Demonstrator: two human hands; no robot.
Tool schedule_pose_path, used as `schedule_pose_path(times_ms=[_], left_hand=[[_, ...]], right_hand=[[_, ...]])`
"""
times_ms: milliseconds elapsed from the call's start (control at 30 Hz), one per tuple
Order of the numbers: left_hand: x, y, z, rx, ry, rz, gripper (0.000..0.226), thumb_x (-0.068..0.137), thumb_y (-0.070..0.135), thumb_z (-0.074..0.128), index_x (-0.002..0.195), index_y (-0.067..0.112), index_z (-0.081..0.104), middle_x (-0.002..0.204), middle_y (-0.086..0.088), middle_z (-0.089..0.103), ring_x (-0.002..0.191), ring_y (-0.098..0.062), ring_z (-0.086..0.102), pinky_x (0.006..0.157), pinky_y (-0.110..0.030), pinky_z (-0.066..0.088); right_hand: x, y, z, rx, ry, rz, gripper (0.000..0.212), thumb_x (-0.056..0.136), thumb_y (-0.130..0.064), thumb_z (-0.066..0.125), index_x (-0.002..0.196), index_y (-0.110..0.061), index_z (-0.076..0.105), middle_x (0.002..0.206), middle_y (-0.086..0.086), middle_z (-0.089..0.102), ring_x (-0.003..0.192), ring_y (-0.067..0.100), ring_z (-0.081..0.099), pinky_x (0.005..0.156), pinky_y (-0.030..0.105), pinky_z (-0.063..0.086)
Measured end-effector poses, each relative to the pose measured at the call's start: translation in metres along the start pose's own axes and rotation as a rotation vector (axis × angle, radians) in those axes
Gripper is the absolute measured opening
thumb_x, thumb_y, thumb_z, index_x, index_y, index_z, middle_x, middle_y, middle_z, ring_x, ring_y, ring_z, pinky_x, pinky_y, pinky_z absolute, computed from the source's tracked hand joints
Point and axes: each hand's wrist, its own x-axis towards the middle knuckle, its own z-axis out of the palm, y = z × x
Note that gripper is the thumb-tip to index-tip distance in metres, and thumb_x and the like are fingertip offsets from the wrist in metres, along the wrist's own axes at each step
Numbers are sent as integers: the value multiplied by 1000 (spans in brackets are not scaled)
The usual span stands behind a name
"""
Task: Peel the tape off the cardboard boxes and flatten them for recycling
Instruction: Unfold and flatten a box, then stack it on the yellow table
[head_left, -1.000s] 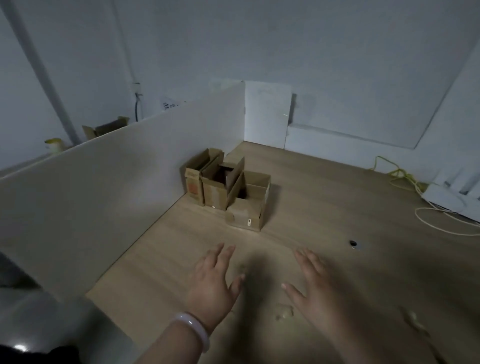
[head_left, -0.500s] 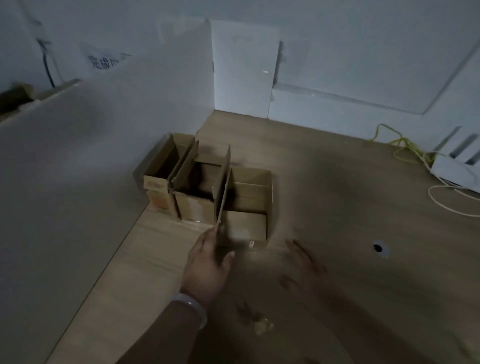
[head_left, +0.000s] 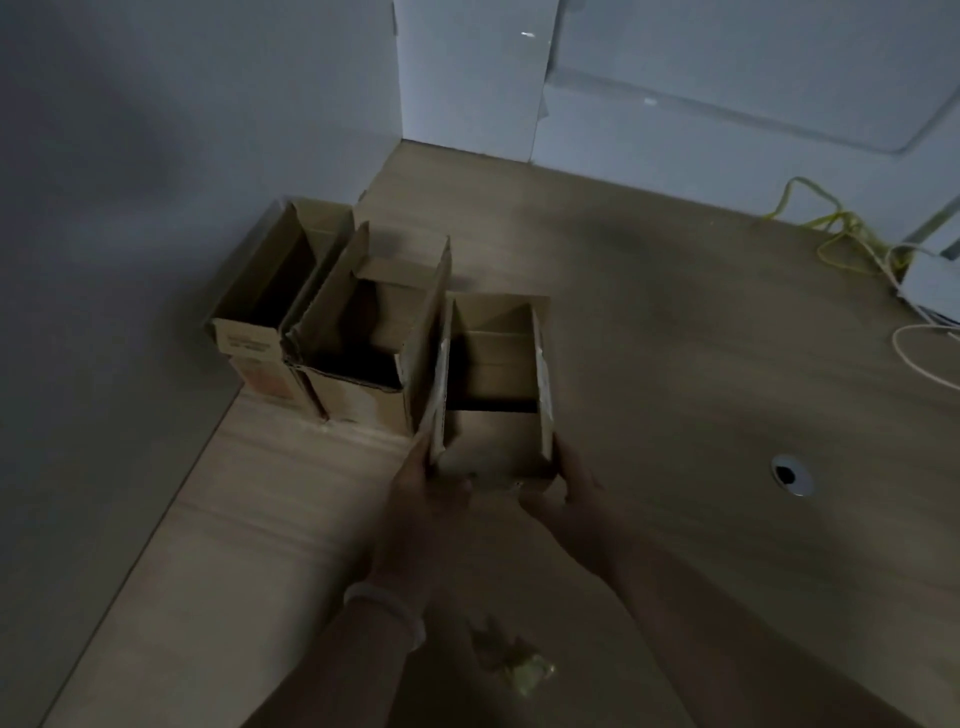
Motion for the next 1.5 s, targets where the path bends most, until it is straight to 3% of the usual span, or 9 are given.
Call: schedule_pose_path(times_ms=[167, 400, 567, 667, 800, 933, 1100, 1333, 1500], left_hand=[[-31, 13, 12, -80, 13, -2, 42, 85, 39, 61, 127, 39, 52, 118, 17, 63, 110, -3, 60, 91, -31, 53], [-103, 68, 40, -23, 150, 85, 19, 96, 22, 53, 95, 40, 49, 85, 17, 58, 82, 20, 53, 64, 2, 37], [-158, 103, 65, -102, 127, -59, 9, 99, 35, 42, 100, 35, 51, 89, 16, 55, 82, 6, 54, 78, -21, 43], [-190, 119, 80, -175, 136, -119, 22, 101, 29, 41, 113, 15, 54, 112, -8, 62, 109, -27, 55, 103, -40, 40], [-238, 135, 104, -396, 74, -331, 18, 101, 32, 42, 99, 22, 57, 110, -15, 63, 106, -37, 59, 95, -56, 47], [-279, 143, 132, -464, -54, -519, 18, 100, 32, 44, 93, 23, 57, 89, -7, 67, 82, -27, 65, 62, -43, 58], [-322, 134, 170, -356, -158, -506, 15, 99, 24, 45, 109, 27, 55, 79, -5, 70, 70, -24, 66, 48, -31, 51], [-355, 120, 214, 365, -111, 184, 56, 96, 17, 50, 146, 32, 31, 155, 0, 18, 140, -17, 23, 112, -24, 18], [-376, 128, 244, -178, -373, -105, 30, 100, 8, 42, 103, 23, 68, 96, 1, 73, 97, -21, 66, 77, -23, 51]], right_hand=[[-42, 21, -18, 90, 16, 4, 88, 61, -69, 62, 139, -61, 22, 147, -16, 39, 131, 12, 41, 105, 40, 39], [-149, 32, -67, 127, 211, -227, 76, 75, -53, 71, 142, -46, 35, 142, -20, 43, 131, -1, 39, 105, 31, 38], [-222, 50, -105, 126, 329, -410, 60, 87, -33, 65, 142, -30, 40, 140, -19, 44, 130, -1, 41, 102, 13, 36], [-257, 81, -136, 216, 363, -431, 53, 91, -28, 56, 142, -32, 41, 141, -15, 47, 131, 7, 45, 105, 23, 39], [-286, 132, -179, 309, 420, -236, 76, 85, 13, 55, 139, -35, 35, 145, -5, 43, 133, 15, 42, 108, 39, 38], [-317, 171, -224, 465, 313, -110, 89, 76, -22, 79, 148, -28, 28, 150, -7, 37, 137, 10, 35, 107, 35, 34], [-349, 201, -255, 500, 335, -216, 51, 69, -43, 83, 115, -34, 62, 119, -6, 67, 112, 11, 62, 79, 21, 54], [-378, 242, -286, 661, 476, -20, 57, 48, -66, 84, 98, -50, 62, 98, -14, 72, 87, 6, 69, 67, 24, 54], [-387, 255, -301, 684, 550, 102, 55, 68, -48, 74, 117, -32, 56, 103, -3, 67, 87, 16, 67, 60, 25, 51]])
